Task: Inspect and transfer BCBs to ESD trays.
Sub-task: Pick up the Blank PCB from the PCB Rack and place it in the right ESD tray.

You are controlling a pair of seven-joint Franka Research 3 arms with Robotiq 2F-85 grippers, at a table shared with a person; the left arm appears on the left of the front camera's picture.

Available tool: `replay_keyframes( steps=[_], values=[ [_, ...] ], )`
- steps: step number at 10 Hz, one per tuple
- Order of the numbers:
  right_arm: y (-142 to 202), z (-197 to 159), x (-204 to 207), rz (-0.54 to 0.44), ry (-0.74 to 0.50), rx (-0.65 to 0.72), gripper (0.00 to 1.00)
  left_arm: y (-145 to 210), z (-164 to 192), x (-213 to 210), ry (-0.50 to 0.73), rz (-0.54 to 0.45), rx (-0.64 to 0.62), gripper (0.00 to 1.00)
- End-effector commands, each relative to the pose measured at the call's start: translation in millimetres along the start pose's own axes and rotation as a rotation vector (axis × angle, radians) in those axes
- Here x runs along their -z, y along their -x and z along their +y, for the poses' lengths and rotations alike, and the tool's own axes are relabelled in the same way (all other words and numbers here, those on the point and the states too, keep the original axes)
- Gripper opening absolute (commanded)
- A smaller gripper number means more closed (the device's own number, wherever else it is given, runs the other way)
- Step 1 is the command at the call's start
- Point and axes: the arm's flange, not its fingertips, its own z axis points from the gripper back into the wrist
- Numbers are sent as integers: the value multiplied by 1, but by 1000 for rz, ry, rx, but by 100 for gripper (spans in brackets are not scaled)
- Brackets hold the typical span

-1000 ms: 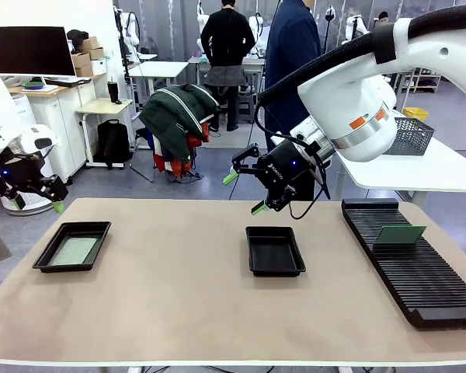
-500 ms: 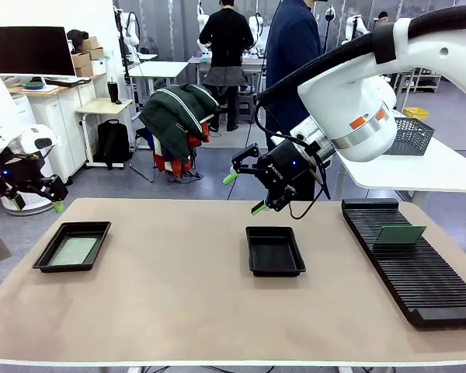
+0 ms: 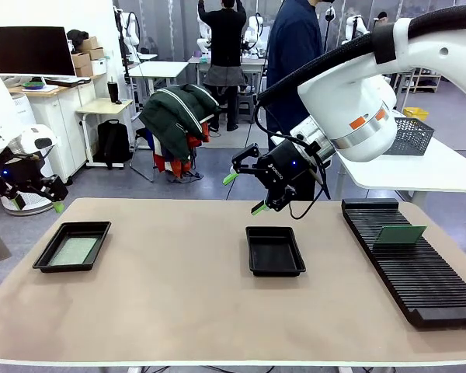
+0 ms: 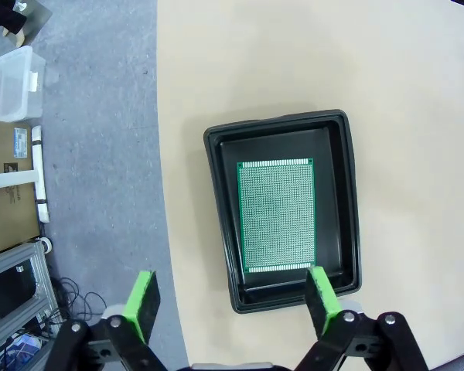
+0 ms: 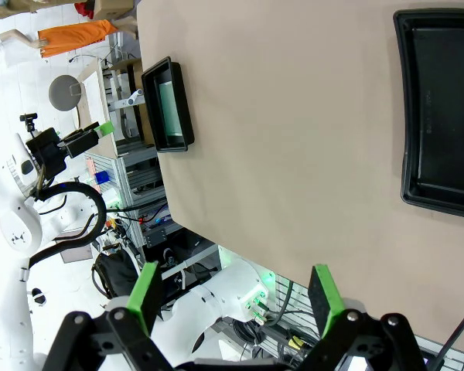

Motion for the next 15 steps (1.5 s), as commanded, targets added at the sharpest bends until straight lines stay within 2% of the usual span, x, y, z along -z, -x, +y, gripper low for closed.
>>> replay_keyframes(
  steps=[1, 2, 4, 5, 6, 8, 10, 11, 12, 14, 15],
  values=[
    [-1, 1, 4, -14, -16, 12, 100, 1, 0, 1, 6, -5, 2, 100],
    [0, 0, 0, 0, 0, 0, 100, 1, 0, 1, 6, -5, 2, 100],
    [28, -7, -58, -40, 139, -238, 100, 1, 0, 1, 6, -5, 2, 100],
    [43, -5, -93, -22, 195, -411, 100, 1, 0, 1, 6, -5, 2, 100],
    [53, -2, -126, 0, 252, -525, 100, 1, 0, 1, 6, -5, 2, 100],
    [68, 7, -187, 86, 385, -723, 100, 1, 0, 1, 6, -5, 2, 100],
    [70, 7, -246, 146, 472, -1022, 100, 1, 0, 1, 6, -5, 2, 100],
    [70, 1, -265, 214, 529, -1160, 100, 1, 0, 1, 6, -5, 2, 100],
    [69, -5, -283, 285, 560, -1252, 100, 1, 0, 1, 6, -5, 2, 100],
    [65, -14, -323, 333, 576, -1466, 100, 1, 0, 1, 6, -5, 2, 100],
    [63, -17, -336, 390, 595, -1508, 100, 1, 0, 1, 6, -5, 2, 100]
  ],
)
